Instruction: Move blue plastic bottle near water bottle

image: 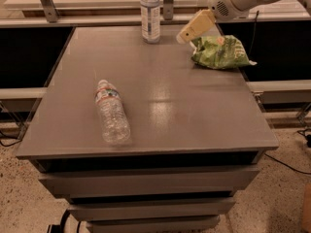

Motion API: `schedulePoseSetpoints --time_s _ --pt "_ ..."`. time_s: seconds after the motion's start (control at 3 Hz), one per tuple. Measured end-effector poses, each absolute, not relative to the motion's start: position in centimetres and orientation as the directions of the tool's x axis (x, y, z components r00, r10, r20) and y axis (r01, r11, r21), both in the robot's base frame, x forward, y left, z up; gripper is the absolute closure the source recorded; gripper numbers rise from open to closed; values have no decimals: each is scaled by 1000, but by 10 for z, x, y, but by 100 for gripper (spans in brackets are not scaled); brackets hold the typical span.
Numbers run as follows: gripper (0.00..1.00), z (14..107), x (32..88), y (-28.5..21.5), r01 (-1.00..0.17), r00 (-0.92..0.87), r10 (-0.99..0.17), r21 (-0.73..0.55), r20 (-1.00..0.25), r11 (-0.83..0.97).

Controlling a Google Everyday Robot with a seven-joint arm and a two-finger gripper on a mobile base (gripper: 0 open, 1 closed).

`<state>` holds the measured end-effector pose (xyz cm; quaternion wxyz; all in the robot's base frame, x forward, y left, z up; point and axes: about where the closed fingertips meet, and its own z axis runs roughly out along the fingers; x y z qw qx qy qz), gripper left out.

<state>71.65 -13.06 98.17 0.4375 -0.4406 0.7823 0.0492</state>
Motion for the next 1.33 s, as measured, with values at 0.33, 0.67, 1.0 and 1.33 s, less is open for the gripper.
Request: schedulePoseSetpoints --time_s 0.33,0.67,1.0,1.33 --pt "0 982 748 -117 -711 -206 -569 -278 -796 646" --pt "0 980 781 -102 -687 -195 -513 -257 -836 680" --pt "0 971 811 -78 -681 -183 -479 -241 -859 692" --pt "0 959 835 -57 -667 -196 -451 -219 -871 712"
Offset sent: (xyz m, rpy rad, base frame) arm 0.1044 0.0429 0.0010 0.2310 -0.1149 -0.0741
